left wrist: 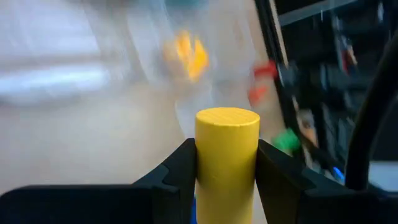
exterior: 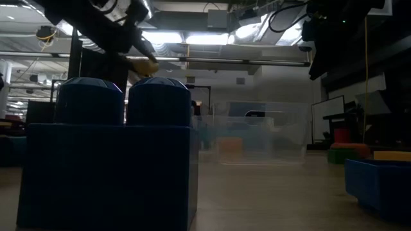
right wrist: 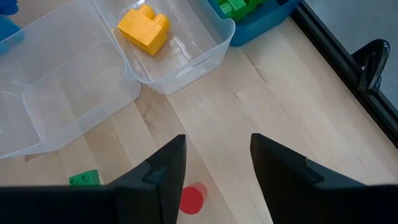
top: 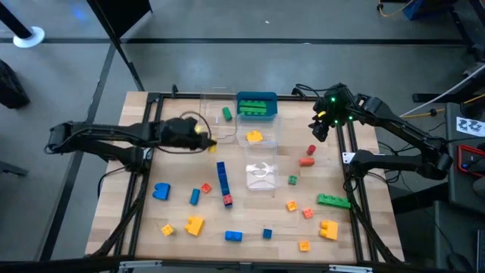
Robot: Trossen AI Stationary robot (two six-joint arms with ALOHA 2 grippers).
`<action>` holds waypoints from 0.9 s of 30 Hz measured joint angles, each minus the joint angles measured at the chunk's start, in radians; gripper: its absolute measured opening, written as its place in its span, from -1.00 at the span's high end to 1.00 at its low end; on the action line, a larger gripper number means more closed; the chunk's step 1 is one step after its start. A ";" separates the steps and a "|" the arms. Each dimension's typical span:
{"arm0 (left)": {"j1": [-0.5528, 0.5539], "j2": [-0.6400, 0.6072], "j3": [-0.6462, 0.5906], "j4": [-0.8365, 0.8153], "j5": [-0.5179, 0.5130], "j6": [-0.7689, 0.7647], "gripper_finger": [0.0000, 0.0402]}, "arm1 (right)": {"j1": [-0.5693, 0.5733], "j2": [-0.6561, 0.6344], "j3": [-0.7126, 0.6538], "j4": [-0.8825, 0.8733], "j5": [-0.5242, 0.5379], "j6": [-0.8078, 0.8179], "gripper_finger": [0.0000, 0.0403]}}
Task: Sort blocks by size
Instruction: Put the yellow cylindrical block into the top left transparent bin
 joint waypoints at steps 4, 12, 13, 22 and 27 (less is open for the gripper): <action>0.071 0.020 0.000 0.040 -0.169 0.189 0.38 | 0.000 0.000 0.000 0.000 0.000 0.000 0.10; 0.189 0.123 0.000 0.176 -0.239 0.513 0.34 | 0.000 0.000 0.000 0.001 0.000 0.000 0.10; 0.198 0.139 0.000 0.195 -0.239 0.543 0.34 | 0.000 0.000 0.000 0.001 0.000 0.000 0.10; 0.241 0.232 0.001 0.306 -0.234 0.670 0.27 | 0.000 0.000 0.000 0.002 0.000 -0.001 0.10; 0.251 0.234 0.001 0.303 -0.233 0.676 0.04 | 0.000 0.000 0.000 0.003 0.000 -0.015 0.10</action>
